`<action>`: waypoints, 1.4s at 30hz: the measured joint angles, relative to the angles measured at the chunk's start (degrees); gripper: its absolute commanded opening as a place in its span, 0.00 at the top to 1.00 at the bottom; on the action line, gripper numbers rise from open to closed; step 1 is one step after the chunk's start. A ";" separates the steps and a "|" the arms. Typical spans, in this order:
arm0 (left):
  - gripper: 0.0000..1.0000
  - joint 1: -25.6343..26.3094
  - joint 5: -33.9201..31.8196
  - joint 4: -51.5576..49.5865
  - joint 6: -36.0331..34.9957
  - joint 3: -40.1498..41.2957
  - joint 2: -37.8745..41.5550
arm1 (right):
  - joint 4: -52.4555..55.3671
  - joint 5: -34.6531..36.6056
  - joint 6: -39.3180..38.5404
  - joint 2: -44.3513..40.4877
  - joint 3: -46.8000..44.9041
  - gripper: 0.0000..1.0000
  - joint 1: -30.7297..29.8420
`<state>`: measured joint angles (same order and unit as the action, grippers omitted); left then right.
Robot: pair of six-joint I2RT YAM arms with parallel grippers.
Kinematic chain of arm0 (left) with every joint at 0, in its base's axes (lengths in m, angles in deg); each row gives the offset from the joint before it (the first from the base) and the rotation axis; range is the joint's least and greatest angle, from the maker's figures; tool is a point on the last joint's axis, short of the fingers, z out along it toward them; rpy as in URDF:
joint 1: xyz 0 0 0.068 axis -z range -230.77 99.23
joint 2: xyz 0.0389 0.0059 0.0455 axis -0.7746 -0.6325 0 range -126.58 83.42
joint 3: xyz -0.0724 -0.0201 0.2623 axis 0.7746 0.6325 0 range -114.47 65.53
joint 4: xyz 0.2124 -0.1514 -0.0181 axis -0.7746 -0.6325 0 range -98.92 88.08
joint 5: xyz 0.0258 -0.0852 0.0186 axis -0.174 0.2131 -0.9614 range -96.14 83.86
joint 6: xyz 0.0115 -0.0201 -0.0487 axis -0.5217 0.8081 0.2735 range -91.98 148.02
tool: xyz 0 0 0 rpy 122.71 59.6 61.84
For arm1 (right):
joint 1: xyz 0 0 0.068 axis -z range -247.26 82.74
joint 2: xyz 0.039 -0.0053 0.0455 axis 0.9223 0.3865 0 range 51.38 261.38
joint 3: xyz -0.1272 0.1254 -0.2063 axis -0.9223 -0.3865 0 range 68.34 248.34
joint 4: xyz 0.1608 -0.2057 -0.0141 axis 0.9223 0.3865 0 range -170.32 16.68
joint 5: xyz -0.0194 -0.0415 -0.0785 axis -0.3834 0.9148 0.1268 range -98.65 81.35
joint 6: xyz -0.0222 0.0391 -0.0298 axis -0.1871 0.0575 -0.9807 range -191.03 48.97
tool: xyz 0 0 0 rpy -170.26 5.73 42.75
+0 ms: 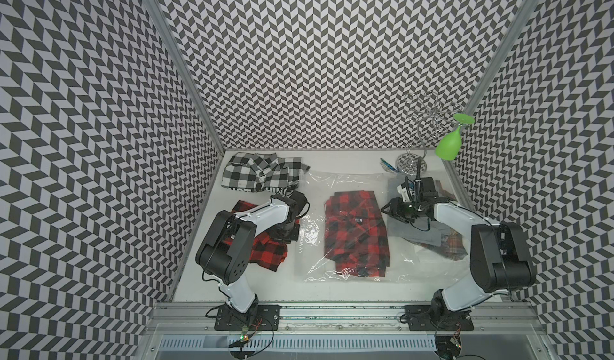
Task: Take the shirt out of the vacuum bag
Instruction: Pick up the shirt from the center of the board.
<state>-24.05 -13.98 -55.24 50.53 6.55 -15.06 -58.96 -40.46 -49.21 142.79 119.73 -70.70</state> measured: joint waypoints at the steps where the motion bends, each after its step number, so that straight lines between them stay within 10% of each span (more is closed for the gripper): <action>1: 1.00 -0.15 0.35 0.04 -0.42 0.00 0.15 | -0.09 -0.02 0.00 0.00 0.00 0.51 0.00; 26: 1.00 -27.98 28.96 0.74 -12.74 -13.60 17.79 | -0.26 -0.92 0.04 0.09 0.20 0.51 0.22; 42: 1.00 -34.12 25.53 3.08 -18.10 -24.94 21.97 | 4.20 -0.76 -1.92 4.44 7.26 0.52 0.22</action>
<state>-58.17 11.55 -52.16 32.43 -18.39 6.91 -54.76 -41.23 -51.13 147.23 126.99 -70.48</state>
